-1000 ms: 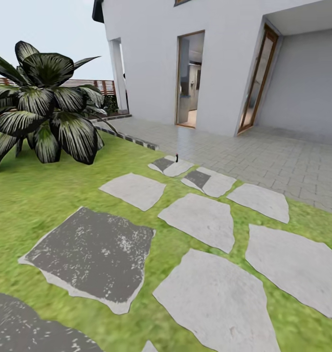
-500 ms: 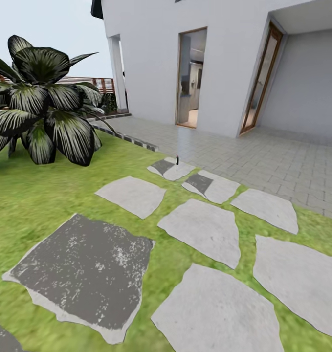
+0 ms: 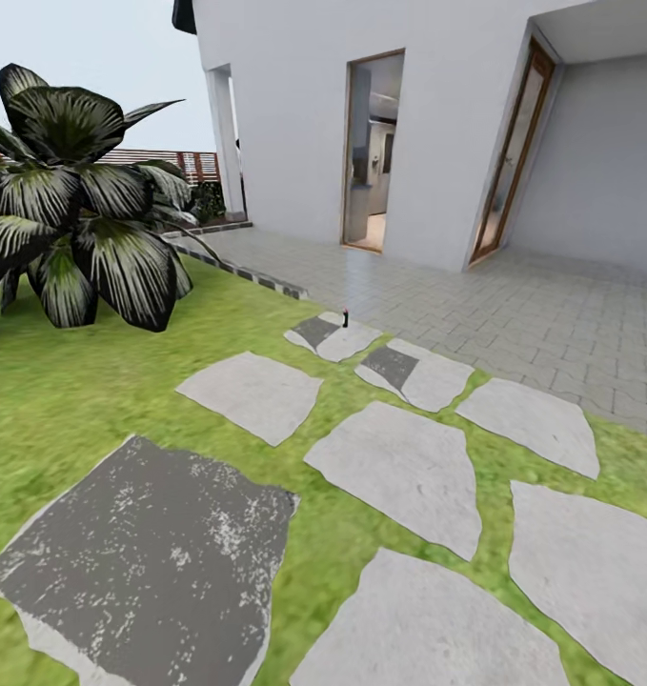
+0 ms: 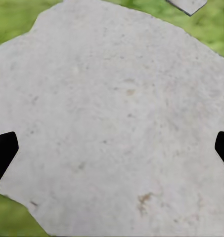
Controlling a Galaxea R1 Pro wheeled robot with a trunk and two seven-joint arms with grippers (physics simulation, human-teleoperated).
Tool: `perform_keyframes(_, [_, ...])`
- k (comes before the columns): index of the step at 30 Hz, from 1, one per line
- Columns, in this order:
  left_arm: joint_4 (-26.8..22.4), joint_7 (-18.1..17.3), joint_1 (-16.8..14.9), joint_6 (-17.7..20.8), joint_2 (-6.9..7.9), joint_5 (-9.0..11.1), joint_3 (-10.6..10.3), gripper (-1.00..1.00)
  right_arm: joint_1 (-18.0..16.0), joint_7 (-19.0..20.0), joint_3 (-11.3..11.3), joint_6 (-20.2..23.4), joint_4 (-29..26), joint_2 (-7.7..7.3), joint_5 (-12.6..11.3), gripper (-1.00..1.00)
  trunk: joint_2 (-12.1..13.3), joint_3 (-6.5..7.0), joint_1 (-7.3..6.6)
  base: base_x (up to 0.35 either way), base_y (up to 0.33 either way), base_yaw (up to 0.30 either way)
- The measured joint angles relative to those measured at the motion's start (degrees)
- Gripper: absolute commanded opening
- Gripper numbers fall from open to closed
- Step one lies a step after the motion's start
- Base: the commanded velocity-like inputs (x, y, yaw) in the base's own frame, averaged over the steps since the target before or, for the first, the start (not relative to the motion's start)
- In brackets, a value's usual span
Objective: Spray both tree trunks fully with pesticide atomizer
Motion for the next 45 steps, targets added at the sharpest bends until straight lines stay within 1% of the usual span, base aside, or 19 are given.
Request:
perform_keyframes(12, [0.01, -0.01, -0.01, 0.00, 0.00, 0.00, 0.00, 1.00, -0.01, -0.03, 0.00, 0.00, 0.03, 0.00, -0.01, 1.00, 0.00, 0.26, 0.00, 0.340, 0.000, -0.242])
perform_keyframes(23, [-0.01, -0.02, 0.01, 0.00, 0.00, -0.01, 0.00, 1.00, -0.01, -0.05, 0.00, 0.00, 0.06, 0.00, 0.02, 1.00, 0.00, 0.27, 0.00, 0.340, 0.000, -0.007])
perform_keyframes(24, [-0.01, -0.03, 0.01, 0.00, 0.00, -0.02, 0.00, 1.00, -0.01, -0.05, 0.00, 0.00, 0.06, 0.00, 0.01, 1.00, 0.00, 0.27, 0.00, 0.017, 0.006, 0.000])
perform_keyframes(26, [-0.10, 0.22, 0.02, -0.35, -0.17, 0.18, 0.12, 1.00, -0.18, -0.15, 0.00, -0.09, 0.10, 0.52, 0.15, 1.00, 0.00, 0.27, 0.02, 0.071, 0.066, 0.000])
perform_keyframes(28, [-0.10, 0.20, 0.02, -0.35, -0.17, 0.18, 0.11, 1.00, -0.19, -0.15, 0.00, -0.09, 0.10, 0.53, 0.14, 1.00, 0.00, 0.27, 0.03, 0.080, 0.077, 0.000])
perform_keyframes(32, [-0.11, 0.19, 0.02, -0.34, -0.17, 0.33, 0.26, 1.00, -0.19, -0.15, 0.00, -0.09, 0.11, 0.52, 0.10, 1.00, 0.00, 0.27, 0.02, 0.150, 0.174, 0.000])
perform_keyframes(38, [-0.05, 0.21, 0.02, -0.34, -0.17, 0.64, 0.58, 1.00, -0.19, -0.15, 0.01, -0.10, 0.12, -0.09, 0.07, 1.00, 0.00, 0.27, 0.01, 0.204, 0.256, 0.000])
perform_keyframes(45, [-0.04, 0.21, 0.02, -0.34, -0.17, 0.68, 0.61, 1.00, -0.19, -0.15, 0.07, -0.10, 0.12, -0.16, 0.07, 1.00, 0.00, 0.27, 0.01, 0.224, 0.275, 0.000])
